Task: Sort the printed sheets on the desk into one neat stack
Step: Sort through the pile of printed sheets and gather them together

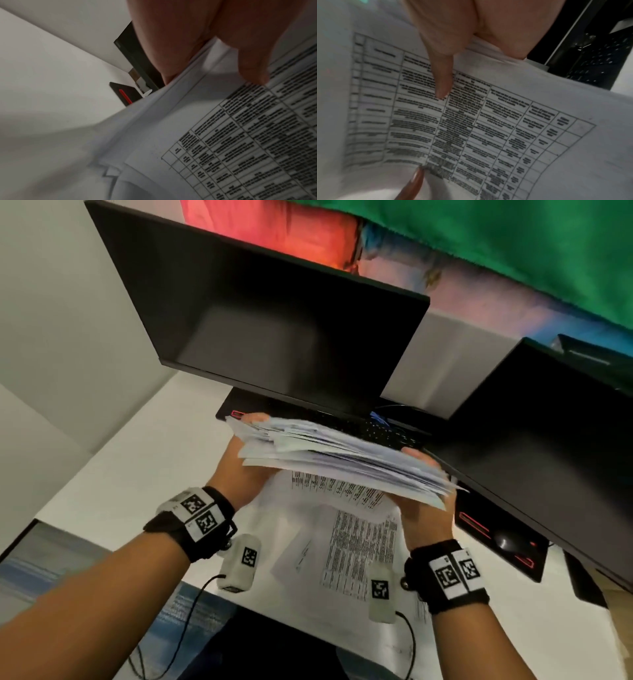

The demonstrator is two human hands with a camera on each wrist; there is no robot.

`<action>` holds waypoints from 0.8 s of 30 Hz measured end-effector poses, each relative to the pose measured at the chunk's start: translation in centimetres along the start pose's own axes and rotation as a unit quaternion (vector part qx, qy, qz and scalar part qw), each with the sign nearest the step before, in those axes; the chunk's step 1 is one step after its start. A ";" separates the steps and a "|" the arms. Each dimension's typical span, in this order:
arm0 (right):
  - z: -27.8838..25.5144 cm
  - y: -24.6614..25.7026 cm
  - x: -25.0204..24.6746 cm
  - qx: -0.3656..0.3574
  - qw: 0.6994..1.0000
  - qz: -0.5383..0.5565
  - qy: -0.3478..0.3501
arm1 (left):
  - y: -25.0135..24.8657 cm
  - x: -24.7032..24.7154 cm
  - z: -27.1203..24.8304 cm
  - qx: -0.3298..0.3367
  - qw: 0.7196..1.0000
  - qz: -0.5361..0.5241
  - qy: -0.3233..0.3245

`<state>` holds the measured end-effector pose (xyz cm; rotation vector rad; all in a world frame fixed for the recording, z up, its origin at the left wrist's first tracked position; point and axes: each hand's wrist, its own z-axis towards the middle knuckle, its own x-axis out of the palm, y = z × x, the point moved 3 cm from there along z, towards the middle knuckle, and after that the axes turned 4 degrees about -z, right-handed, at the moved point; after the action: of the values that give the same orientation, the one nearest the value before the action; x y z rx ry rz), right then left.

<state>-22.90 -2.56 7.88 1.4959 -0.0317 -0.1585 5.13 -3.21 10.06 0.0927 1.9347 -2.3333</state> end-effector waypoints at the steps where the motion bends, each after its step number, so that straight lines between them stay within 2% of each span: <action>1: -0.2 0.1 0.3 -0.007 1.000 -0.006 0.007 | 0.4 0.3 -0.1 -0.001 1.000 -0.004 -0.002; 2: -0.4 0.3 0.6 -0.012 1.000 -0.026 0.010 | 0.9 0.3 -0.2 -0.011 1.000 -0.003 -0.009; 4: -0.5 0.0 1.2 0.028 0.999 -0.039 0.006 | 1.7 0.2 -0.1 -0.038 0.999 0.011 -0.033; 8: -0.5 -0.9 1.0 0.085 0.993 -0.034 -0.077 | 1.5 0.1 0.4 -0.075 0.990 -0.034 -0.111; 10: -0.6 -0.2 1.0 0.082 0.993 -0.026 -0.077 | 1.5 0.1 0.8 -0.064 0.991 -0.057 -0.099; 13: -1.0 -0.1 1.1 0.073 0.996 -0.027 -0.041 | 2.3 0.0 0.7 -0.062 0.996 -0.048 -0.037; 16: -0.8 -0.1 1.0 0.072 0.996 0.025 -0.045 | 2.2 0.1 0.8 -0.059 0.996 -0.060 -0.011; 19: -0.6 0.6 1.2 0.029 0.997 0.072 -0.022 | 0.7 0.3 1.3 -0.031 0.998 -0.046 0.011; 21: -0.3 0.2 0.8 0.030 0.995 0.083 -0.036 | 0.6 0.1 1.7 -0.017 0.999 -0.047 -0.014; 24: -0.6 -0.5 0.7 0.078 0.995 0.049 -0.030 | 2.3 -0.7 1.6 -0.068 0.990 -0.097 -0.077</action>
<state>-22.19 -2.10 7.27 1.6410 -0.1689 -0.1235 6.19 -5.15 8.19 -0.2908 2.0995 -2.2349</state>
